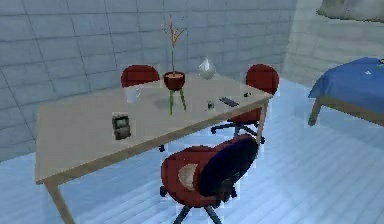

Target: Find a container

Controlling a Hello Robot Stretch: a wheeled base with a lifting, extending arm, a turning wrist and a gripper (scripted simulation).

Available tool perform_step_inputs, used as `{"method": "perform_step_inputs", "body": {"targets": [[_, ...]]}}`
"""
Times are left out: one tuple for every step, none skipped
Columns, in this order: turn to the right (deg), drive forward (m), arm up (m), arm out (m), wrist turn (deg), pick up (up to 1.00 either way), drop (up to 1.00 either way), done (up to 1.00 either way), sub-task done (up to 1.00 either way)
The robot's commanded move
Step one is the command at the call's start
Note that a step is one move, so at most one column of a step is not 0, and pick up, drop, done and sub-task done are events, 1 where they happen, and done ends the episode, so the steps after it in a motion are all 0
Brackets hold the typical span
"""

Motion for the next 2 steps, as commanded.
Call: {"method": "perform_step_inputs", "body": {"targets": [[0.0,0.95,0.0,0.0,0.0,0.0,0.0,0.0,0.0],[0.0,0.0,0.0,0.0,0.0,0.0,0.0,1.0,0.0]]}}
